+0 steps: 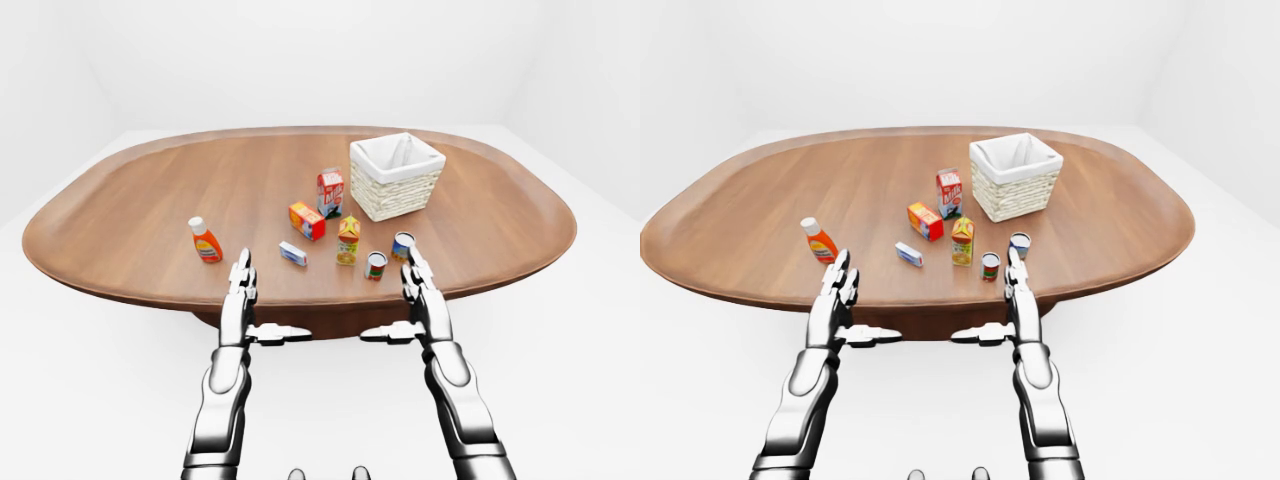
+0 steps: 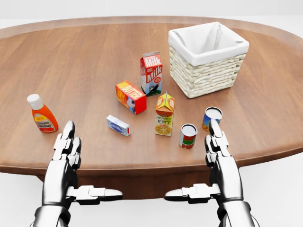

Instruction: Pick up the alphabet soup and the tomato sauce, and put them in the basket.

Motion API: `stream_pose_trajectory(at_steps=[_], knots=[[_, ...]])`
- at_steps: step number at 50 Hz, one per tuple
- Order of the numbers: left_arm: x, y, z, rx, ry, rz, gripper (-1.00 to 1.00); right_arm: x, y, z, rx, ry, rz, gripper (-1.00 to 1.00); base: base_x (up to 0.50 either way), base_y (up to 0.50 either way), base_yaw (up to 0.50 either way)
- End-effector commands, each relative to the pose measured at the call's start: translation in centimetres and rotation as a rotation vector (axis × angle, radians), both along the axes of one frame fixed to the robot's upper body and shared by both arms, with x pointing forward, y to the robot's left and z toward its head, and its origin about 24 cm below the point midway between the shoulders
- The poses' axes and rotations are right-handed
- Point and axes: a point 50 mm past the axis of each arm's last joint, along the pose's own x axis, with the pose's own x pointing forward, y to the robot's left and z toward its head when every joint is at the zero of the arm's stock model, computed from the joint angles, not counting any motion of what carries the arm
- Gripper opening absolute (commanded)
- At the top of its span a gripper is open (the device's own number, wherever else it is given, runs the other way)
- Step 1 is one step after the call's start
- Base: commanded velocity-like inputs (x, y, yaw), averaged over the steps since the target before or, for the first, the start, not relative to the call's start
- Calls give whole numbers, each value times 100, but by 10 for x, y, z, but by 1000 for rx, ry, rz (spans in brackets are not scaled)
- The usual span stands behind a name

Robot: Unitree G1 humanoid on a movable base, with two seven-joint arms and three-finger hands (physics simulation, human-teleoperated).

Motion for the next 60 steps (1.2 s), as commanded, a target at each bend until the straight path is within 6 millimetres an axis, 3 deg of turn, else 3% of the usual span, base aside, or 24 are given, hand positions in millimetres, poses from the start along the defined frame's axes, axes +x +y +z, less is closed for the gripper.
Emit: stream_pose_trajectory(at_steps=[1, 31, 60], knots=[[-1, 1, 1, -4, -20, -20, 100, -4, 0, -4, -7, 7, 46, 100, 0, 0, 0], [-1, -1, 0, -4, -20, -27, 100, -4, 1, -6, -25, 6, 44, 100, 2, -6, 0], [-2, -2, 1, 0, -23, -29, 100, -7, 3, -6, -47, -19, 55, 100, 33, -5, 0]])
